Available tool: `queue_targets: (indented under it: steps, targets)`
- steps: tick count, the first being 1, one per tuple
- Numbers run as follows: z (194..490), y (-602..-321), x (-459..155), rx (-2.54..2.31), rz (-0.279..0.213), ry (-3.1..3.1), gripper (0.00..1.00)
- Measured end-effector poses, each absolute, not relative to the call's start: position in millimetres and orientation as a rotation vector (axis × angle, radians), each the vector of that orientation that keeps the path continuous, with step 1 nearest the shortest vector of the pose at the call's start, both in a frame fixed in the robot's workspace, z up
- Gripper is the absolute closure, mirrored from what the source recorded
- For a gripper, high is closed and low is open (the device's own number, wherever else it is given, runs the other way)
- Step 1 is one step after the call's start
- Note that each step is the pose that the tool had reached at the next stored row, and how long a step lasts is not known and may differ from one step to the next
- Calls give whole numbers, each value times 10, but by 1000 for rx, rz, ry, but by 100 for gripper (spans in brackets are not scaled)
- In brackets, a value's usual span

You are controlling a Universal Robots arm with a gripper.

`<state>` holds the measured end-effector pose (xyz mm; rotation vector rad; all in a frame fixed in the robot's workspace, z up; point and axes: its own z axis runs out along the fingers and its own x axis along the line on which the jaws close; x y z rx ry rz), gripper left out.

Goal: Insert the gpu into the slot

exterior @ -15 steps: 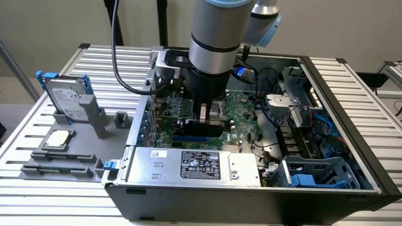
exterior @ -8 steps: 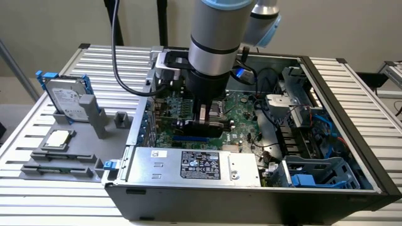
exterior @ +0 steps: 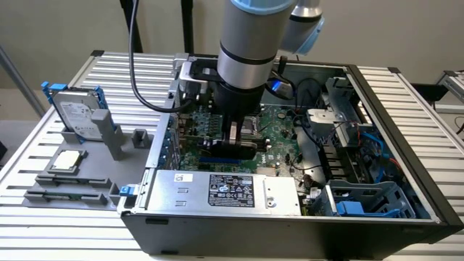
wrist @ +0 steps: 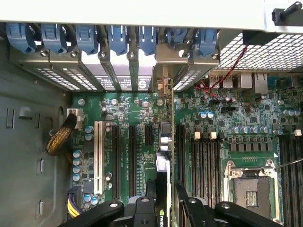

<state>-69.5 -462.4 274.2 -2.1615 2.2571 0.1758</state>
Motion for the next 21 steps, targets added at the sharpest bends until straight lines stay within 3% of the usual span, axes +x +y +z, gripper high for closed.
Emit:
queue_targets:
  steps: [21]
  targets:
    - [2674, -4583, -696, -2185, 168, 2247, 74]
